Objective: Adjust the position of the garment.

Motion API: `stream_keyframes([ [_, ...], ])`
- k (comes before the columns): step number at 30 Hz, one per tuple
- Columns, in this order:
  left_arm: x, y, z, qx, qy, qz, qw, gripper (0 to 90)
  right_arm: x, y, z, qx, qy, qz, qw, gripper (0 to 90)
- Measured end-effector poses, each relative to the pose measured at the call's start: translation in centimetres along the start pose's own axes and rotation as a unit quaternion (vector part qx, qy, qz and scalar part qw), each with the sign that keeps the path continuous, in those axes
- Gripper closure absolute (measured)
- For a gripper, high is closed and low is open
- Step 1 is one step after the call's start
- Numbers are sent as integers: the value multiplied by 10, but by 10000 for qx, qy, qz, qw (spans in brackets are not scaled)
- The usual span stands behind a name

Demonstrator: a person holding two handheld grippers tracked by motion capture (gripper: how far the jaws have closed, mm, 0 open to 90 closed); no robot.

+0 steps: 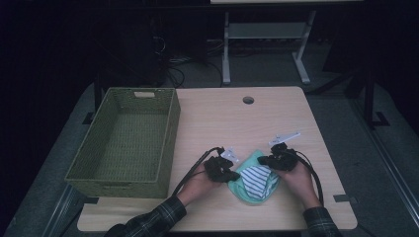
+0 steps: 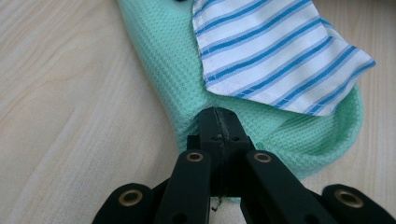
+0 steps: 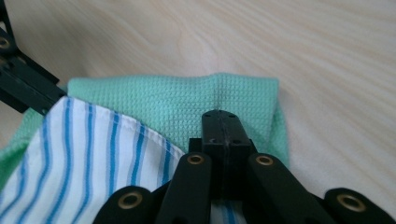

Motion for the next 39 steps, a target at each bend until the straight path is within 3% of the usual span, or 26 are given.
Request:
stream_keyframes([
  [5,-2,2,6,41,134,45,9999,896,0,-1,2,6,25,23,10000,898],
  [12,-3,12,30,210,434,138,9987,896,-9,14,24,101,462,-103,9988,898],
  [14,0,17,32,269,433,134,9986,896,-10,21,23,198,418,-117,9989,898],
  [20,11,25,23,388,215,151,9989,896,-11,29,14,54,338,-132,9993,898],
  [28,14,19,10,71,-106,13,9999,896,-5,25,-1,-51,37,-25,10000,898],
  [39,10,-6,8,-203,-170,275,9993,897,4,24,5,-6,-3,-52,10000,899],
])
Point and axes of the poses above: each handheld gripper's, and its own axes: z roughly backward along the jaws, x roughly out of its underside, y roughly to its right, the point moved 3 cm from there along -z, roughly forward along the jaws, and after that the axes turned 4 degrees about -z, right-handed, at the moved point
